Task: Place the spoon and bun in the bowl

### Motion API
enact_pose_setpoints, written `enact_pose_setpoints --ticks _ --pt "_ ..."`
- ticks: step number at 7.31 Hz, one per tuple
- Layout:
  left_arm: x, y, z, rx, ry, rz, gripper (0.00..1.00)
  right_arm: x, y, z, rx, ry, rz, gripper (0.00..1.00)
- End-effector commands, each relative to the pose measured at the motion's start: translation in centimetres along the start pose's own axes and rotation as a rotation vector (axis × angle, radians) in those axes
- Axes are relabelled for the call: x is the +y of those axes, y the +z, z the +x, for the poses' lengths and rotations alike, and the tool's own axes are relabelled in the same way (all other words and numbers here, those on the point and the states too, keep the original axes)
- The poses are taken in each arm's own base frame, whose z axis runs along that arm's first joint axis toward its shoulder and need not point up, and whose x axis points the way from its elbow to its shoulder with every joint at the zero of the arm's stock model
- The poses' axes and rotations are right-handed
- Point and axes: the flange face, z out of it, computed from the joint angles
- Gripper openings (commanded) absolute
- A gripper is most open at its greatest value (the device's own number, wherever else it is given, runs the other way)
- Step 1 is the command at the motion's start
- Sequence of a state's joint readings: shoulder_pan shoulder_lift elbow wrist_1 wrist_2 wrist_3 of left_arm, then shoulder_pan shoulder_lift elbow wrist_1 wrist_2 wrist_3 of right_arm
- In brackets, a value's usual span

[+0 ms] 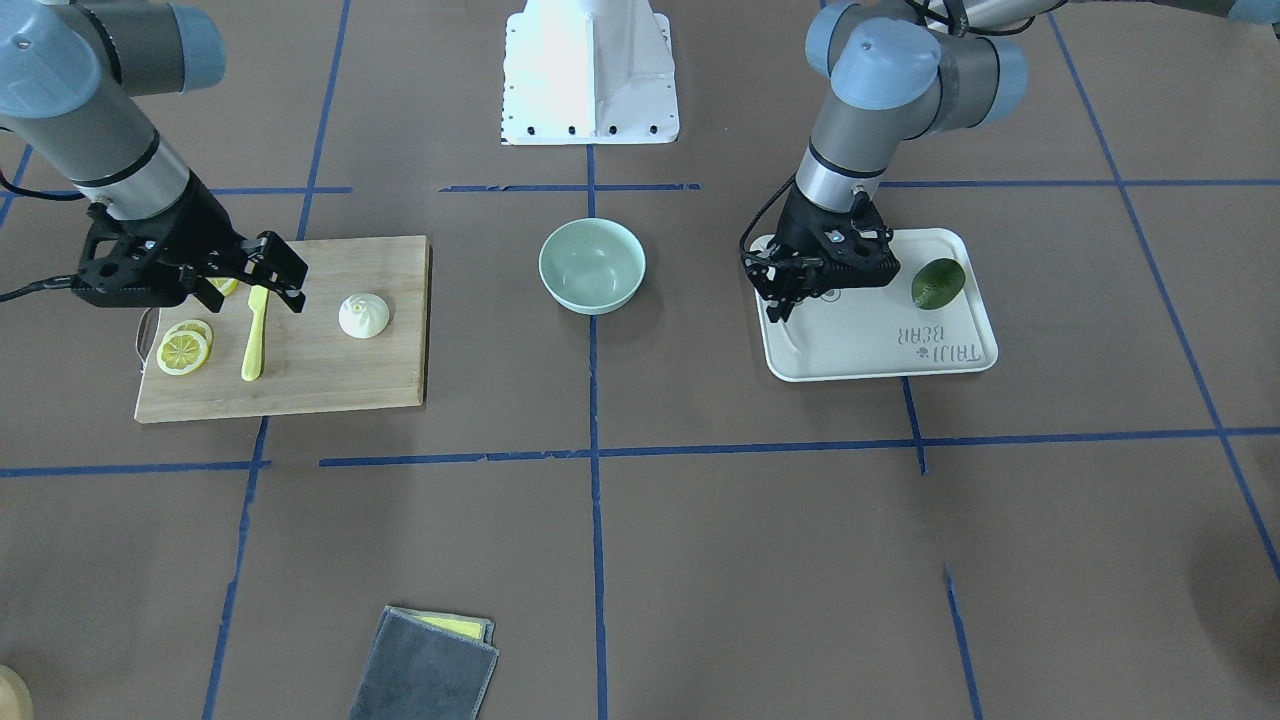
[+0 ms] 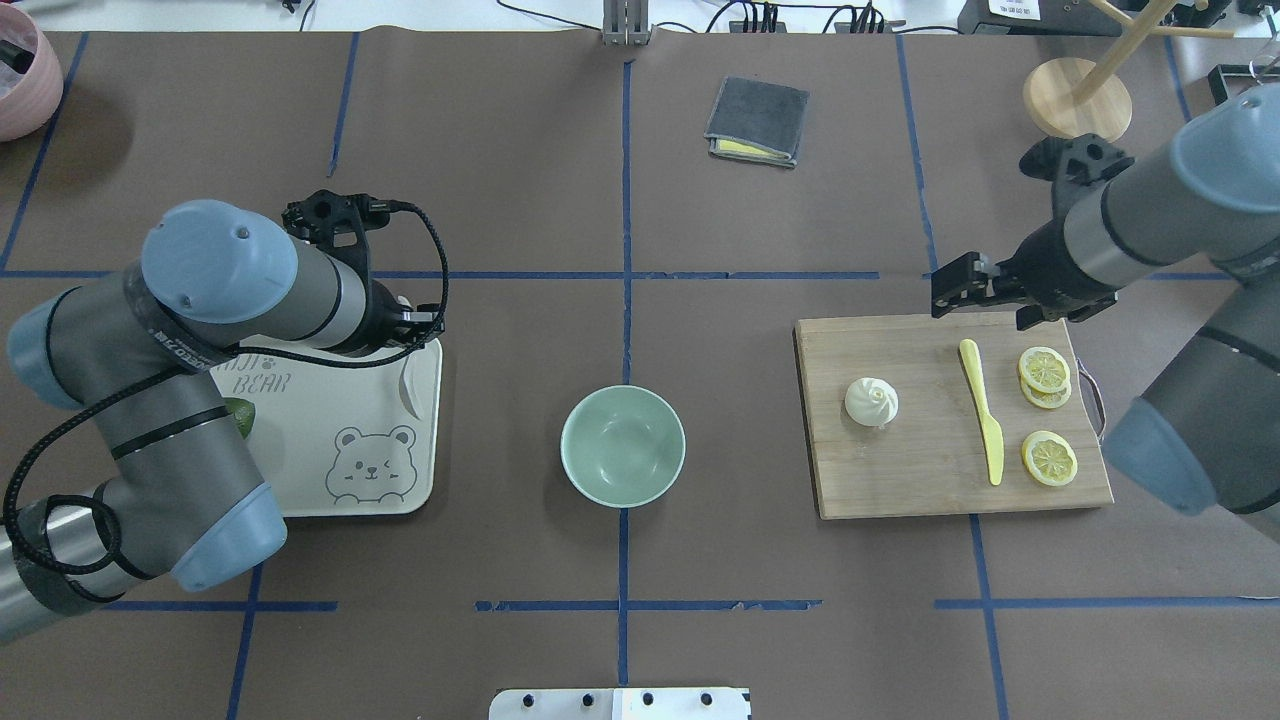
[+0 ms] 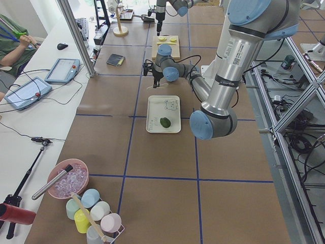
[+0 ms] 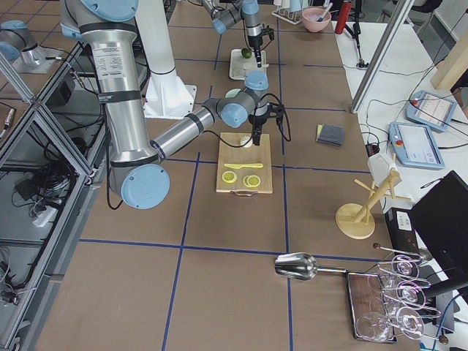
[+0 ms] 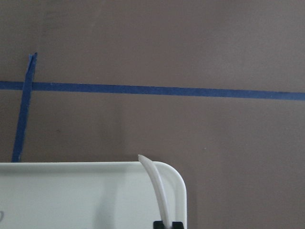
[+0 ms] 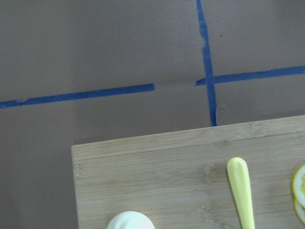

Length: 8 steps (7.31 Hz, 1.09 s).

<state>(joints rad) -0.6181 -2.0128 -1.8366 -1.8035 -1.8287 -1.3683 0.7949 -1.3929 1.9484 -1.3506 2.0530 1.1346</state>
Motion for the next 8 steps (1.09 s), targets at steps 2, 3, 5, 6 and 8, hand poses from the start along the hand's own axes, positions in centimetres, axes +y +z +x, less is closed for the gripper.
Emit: enact_pose_setpoints --ticks 2,3,5,6,8 --pt "1.6 1.0 6.6 0.107 -0.225 -0.030 0.00 4.4 6.1 -4.7 0.036 -0.030 0.028 1.00" --pt "1.8 1.1 7.1 0.115 -0.234 -0.034 0.00 5.3 7.3 -5.1 0.051 -0.039 0.019 1.00" --pt "2.3 0.9 7.8 0.125 -0.238 -0.042 0.00 5.2 8.6 -5.4 0.066 -0.040 0.010 0.99" --pt "2.5 0.6 8.1 0.132 -0.238 -0.044 0.00 5.0 9.2 -5.4 0.074 -0.038 0.006 0.97" --pt "2.8 0.0 9.1 0.150 -0.251 -0.050 0.00 4.9 9.3 -5.1 0.078 -0.036 0.003 0.84"
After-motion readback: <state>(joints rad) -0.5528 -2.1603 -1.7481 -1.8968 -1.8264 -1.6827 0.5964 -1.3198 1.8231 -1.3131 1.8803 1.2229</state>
